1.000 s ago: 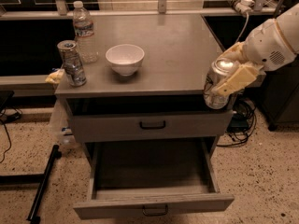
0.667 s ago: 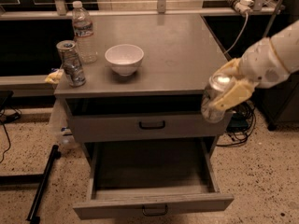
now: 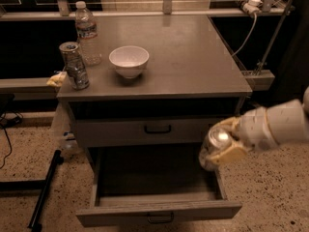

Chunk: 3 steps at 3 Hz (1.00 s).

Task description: Place 7up can into middle drawer

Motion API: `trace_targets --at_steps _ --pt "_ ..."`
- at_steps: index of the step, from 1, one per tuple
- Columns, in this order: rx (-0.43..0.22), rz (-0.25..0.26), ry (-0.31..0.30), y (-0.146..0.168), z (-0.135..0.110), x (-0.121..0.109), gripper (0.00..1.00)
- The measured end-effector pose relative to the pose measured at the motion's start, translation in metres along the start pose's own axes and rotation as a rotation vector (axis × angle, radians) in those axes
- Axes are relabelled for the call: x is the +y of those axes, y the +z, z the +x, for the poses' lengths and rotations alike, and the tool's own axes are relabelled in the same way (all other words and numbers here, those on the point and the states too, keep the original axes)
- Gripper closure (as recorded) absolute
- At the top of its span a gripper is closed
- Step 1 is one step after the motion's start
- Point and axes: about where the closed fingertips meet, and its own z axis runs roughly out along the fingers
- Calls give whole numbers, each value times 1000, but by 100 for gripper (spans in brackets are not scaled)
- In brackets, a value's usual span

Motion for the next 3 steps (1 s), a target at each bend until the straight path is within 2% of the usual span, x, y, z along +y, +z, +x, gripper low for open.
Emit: trace_targets --at_steps 1,2,3 --pt "16 -19 26 21 17 18 100" --pt "17 -18 26 21 18 18 100" --pt "32 4 -15 36 41 12 100"
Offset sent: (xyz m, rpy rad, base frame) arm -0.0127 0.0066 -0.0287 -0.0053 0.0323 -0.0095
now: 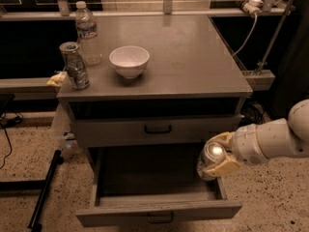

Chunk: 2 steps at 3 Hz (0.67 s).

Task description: Place 7up can into middle drawer

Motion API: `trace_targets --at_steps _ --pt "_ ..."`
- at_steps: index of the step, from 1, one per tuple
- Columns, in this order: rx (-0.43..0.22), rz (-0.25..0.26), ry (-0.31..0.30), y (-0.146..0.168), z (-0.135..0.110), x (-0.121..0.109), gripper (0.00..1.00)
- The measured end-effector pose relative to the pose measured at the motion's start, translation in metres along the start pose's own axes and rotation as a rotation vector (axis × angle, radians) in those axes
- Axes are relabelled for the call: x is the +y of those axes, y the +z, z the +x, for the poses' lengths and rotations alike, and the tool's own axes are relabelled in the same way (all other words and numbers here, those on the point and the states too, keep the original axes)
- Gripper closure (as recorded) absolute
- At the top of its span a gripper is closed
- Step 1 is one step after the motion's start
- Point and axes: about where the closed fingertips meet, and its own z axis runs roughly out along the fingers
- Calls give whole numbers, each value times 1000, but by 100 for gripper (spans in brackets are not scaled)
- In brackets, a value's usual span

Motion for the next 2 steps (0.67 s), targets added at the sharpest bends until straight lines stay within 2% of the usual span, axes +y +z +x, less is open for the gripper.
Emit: trace_targets --at_steps 1,2 --pt "7 28 -82 36 29 -8 100" --pt "-15 48 -140 86 51 -22 100"
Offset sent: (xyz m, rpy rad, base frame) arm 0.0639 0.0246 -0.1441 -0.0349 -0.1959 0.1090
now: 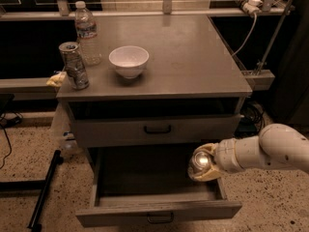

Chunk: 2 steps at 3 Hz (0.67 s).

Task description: Place 7up can into middle drawer

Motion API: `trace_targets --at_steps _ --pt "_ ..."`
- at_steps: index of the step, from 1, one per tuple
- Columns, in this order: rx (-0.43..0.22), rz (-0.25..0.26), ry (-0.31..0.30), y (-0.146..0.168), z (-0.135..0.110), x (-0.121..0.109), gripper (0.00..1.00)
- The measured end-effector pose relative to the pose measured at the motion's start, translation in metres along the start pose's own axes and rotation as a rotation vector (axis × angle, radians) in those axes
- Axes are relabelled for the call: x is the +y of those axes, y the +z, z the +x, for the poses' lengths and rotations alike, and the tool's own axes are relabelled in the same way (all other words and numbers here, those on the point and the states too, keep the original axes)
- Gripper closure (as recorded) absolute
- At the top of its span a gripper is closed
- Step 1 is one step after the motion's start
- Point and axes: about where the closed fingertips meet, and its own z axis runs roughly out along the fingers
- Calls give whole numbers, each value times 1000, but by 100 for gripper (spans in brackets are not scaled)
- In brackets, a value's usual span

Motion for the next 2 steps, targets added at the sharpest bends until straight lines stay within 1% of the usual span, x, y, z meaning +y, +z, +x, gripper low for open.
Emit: trace_targets --at_steps 1,2 --pt "2 -3 -7 1 1 1 100" --pt "18 -7 -46 23 30 0 100"
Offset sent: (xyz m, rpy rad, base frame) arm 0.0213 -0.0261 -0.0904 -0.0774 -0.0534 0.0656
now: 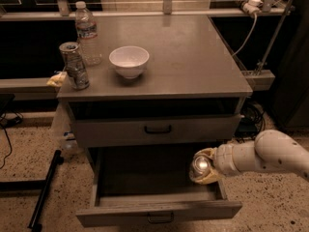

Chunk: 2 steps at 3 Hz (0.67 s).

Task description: Place 7up can into middle drawer

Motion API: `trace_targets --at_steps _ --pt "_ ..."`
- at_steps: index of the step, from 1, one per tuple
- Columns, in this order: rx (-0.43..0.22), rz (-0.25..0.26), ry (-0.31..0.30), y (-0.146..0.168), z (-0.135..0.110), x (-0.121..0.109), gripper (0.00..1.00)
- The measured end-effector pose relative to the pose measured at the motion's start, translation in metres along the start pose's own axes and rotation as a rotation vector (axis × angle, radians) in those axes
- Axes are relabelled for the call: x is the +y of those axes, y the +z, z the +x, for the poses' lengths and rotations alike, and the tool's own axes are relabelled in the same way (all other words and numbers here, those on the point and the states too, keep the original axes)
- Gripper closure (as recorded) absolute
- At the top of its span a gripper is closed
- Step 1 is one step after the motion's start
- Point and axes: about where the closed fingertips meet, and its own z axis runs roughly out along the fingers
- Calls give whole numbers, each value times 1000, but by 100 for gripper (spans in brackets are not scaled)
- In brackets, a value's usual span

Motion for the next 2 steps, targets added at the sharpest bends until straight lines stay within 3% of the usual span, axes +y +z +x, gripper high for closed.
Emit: trace_targets --at_steps 2 --pt "7 9 -84 68 60 -10 100"
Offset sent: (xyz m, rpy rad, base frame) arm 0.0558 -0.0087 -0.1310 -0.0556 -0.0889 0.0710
